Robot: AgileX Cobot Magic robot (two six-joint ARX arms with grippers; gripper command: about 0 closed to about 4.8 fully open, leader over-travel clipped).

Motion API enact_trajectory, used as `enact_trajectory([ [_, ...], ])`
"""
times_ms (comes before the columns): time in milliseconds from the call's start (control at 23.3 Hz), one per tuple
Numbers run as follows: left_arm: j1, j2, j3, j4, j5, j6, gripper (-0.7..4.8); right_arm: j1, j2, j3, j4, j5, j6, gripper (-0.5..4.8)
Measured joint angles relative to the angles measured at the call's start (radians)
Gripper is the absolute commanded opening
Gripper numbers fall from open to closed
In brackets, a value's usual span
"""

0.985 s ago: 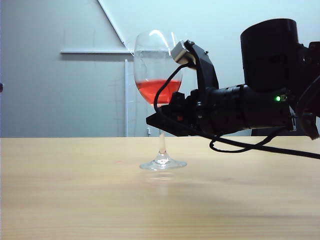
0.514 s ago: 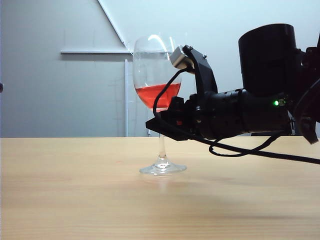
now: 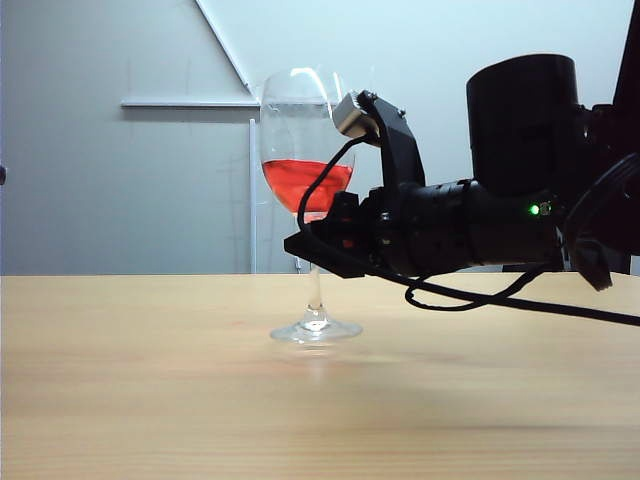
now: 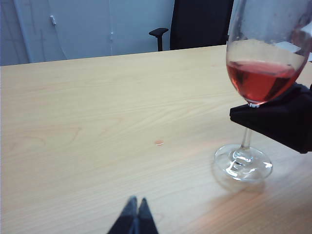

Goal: Gently pick up the goblet, rotate it counterclockwise for two full turns (viewing from above), and then place it back on the table.

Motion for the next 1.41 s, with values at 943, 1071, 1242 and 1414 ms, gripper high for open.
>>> enact_trajectory([
  [943, 0.000, 0.000, 0.000, 0.000, 0.000, 0.000, -0.05, 0.000, 0.000, 0.000, -0.038, 0.000, 0.000, 0.12],
  [1071, 0.000, 0.000, 0.000, 0.000, 0.000, 0.000, -0.05, 0.000, 0.000, 0.000, -0.040, 0.000, 0.000, 0.77],
  [1242, 0.000, 0.000, 0.000, 0.000, 0.000, 0.000, -0.05, 0.000, -0.001, 0.000, -0.038, -0.007, 0.001, 1.01],
  [1414, 0.000, 0.000, 0.000, 0.000, 0.000, 0.000, -0.05, 0.001, -0.001, 0.000, -0.041, -0.010, 0.006, 1.27],
])
